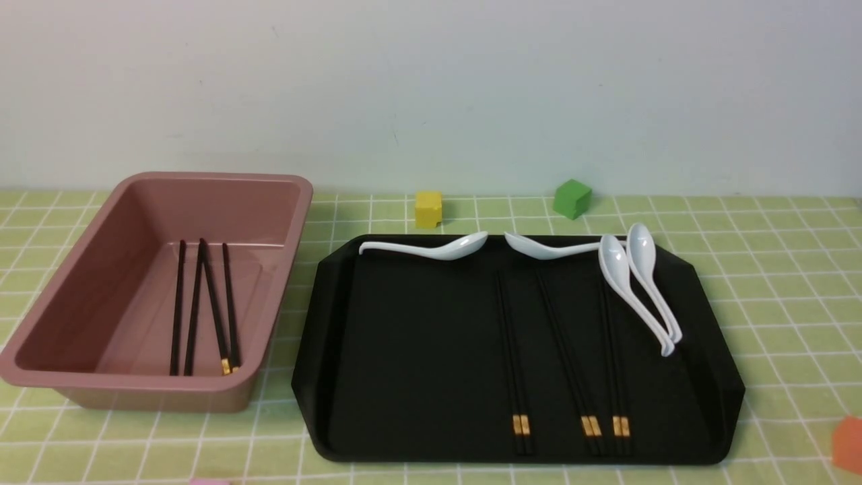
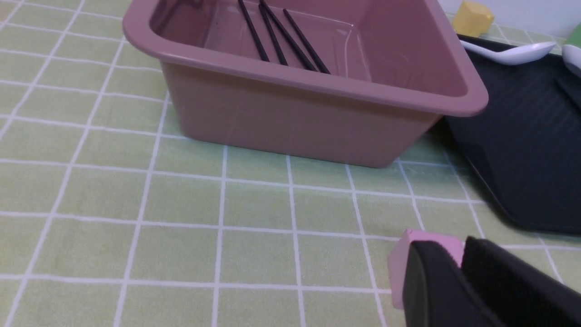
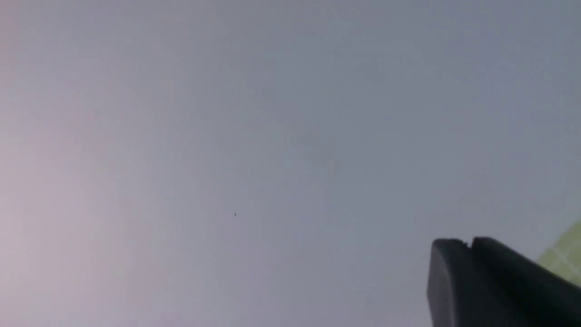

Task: On green tablecloth take chopsticks from black tray and put them in box.
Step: 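Move the gripper over the chopsticks on the black tray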

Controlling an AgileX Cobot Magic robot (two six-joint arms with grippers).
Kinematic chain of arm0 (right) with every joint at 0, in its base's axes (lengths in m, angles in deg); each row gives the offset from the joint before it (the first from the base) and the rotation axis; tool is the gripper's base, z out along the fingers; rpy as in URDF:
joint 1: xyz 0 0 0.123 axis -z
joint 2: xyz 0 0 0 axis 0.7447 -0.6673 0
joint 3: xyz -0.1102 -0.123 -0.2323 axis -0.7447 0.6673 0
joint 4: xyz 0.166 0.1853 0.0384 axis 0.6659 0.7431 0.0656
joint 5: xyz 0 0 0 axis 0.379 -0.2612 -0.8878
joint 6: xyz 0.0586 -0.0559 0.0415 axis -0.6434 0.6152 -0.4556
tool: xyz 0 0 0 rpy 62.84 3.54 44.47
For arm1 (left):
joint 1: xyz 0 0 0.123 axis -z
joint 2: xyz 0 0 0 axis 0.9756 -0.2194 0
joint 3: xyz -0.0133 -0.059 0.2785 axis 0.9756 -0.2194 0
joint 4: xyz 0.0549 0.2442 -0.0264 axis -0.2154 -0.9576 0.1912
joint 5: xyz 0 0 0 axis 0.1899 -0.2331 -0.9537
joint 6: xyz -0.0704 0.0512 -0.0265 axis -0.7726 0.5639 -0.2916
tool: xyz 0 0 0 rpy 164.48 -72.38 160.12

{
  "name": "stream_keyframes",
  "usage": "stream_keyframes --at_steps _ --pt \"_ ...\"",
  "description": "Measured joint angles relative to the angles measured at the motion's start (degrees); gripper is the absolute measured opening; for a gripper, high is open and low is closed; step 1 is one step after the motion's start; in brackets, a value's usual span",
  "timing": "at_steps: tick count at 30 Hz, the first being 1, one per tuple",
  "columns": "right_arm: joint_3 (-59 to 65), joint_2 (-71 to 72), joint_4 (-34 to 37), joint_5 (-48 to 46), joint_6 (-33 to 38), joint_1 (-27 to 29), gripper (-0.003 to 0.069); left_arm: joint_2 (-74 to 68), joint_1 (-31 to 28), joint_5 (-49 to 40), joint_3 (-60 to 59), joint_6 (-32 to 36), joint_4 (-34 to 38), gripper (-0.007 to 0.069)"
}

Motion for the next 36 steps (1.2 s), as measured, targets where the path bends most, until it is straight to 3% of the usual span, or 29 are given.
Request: stream_keyframes --at_steps 4,7,11,14,18,22,29,30,33,36 --pt "-14.34 -11.80 -6.11 -12.98 12.19 0.00 -0.0003 0.00 0.00 0.00 0.00 0.00 0.00 0.0113" --pt "-27.35 -28.28 -10.30 -37.43 16.14 0.00 0.0001 0.00 0.00 0.00 0.00 0.00 0.00 0.0113" --pt "-36.25 -47.94 -12.21 -60.61 17.83 -0.19 0.0001 0.00 0.00 0.00 0.00 0.00 0.00 0.0113" --pt "-39.70 -61.38 -10.10 -67.21 22.74 -2.46 0.0001 0.00 0.00 0.00 0.00 0.00 0.00 0.0113" --pt "-44.29 -74.95 -3.09 -66.81 28.40 -9.71 0.0001 0.00 0.00 0.00 0.00 0.00 0.00 0.0116" --pt "-51.26 -83.85 -4.87 -63.41 24.61 -17.57 0.0001 0.00 0.00 0.00 0.00 0.00 0.00 0.0123" --pt "-69.22 -100.11 -25.30 -68.66 0.70 -29.62 0.0028 0.00 0.00 0.00 0.00 0.00 0.00 0.0129" --pt "-69.22 -100.11 -25.30 -68.66 0.70 -29.62 0.0028 0.00 0.00 0.00 0.00 0.00 0.00 0.0129" --pt "-76.40 -107.05 -32.73 -70.58 -5.74 -33.13 0.0090 0.00 0.00 0.00 0.00 0.00 0.00 0.0132" --pt "-79.93 -110.39 -33.77 -70.69 -6.84 -33.85 0.0166 0.00 0.00 0.00 0.00 0.00 0.00 0.0134"
